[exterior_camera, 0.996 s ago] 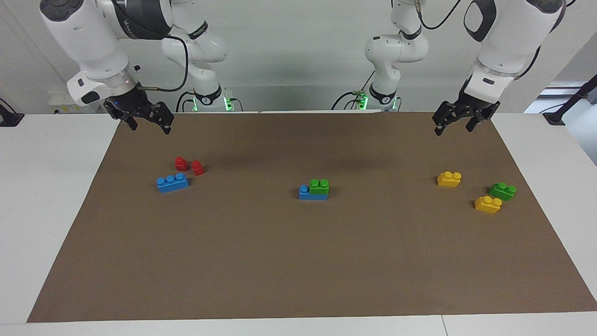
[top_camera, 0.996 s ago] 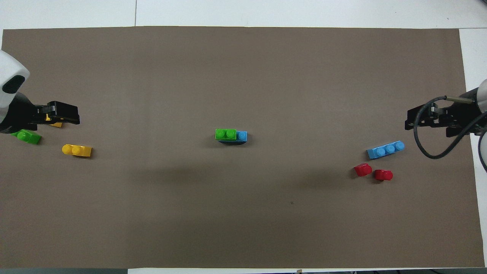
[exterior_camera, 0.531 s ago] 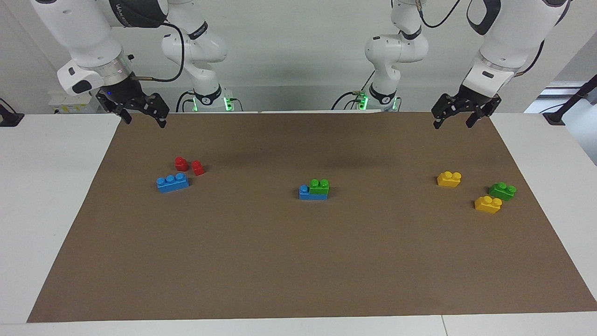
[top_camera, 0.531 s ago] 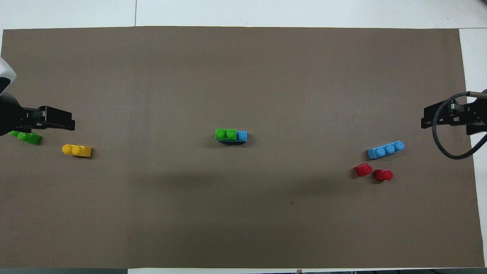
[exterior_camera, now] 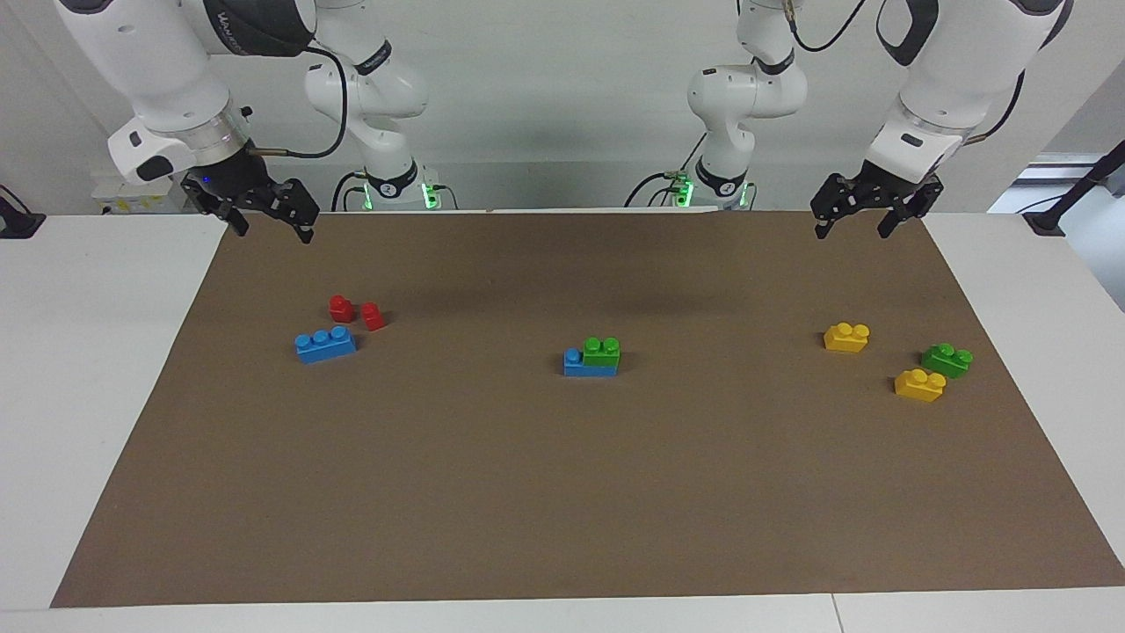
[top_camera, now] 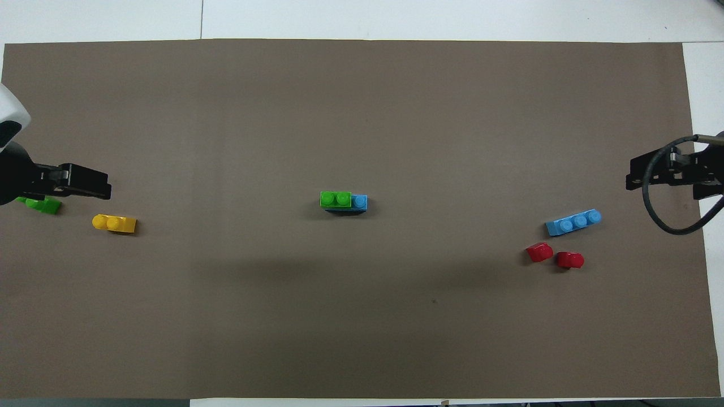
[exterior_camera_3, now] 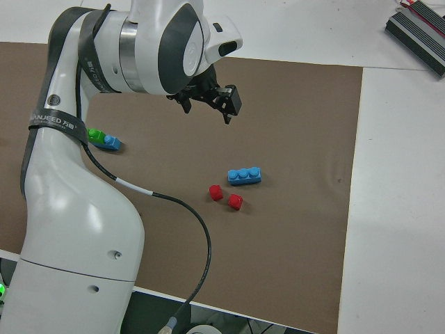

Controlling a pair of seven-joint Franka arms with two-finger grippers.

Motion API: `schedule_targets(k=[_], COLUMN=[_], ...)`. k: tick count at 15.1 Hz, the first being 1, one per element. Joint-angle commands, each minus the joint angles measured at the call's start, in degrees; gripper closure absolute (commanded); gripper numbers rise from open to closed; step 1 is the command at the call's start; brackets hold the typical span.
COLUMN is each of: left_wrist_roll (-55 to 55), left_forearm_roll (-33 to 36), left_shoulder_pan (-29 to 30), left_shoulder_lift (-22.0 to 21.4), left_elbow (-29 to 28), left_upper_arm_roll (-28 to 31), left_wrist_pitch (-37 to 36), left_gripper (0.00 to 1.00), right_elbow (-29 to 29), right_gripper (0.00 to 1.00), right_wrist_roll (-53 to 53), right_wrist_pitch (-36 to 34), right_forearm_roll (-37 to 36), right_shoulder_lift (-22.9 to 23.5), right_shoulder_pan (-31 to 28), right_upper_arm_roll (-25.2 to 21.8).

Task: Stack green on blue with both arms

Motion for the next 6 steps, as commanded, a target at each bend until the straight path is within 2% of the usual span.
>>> schedule_targets(k=[1,6], left_wrist_roll=[0.92,1.09], left_forearm_roll=[0.61,0.43], left_shoulder_pan=[0.72,0.98], left_shoulder_lift=[0.49,0.40], left_elbow=[1.74,1.56], left_upper_arm_roll=[-0.51,-0.51], left_wrist_pitch=[-1.81,-1.90], left_gripper=[0.00,0.00], right_elbow=[0.74,0.48], right_gripper=[0.00,0.00], right_wrist_roll=[-0.65,-1.26], right_wrist_pitch=[0.45,2.83], right_forearm_roll=[-0.93,-1.10], right_shoulder_lift=[0.53,0.44], right_shoulder_pan=[-0.72,-0.46], right_upper_arm_roll=[0.50,0.50])
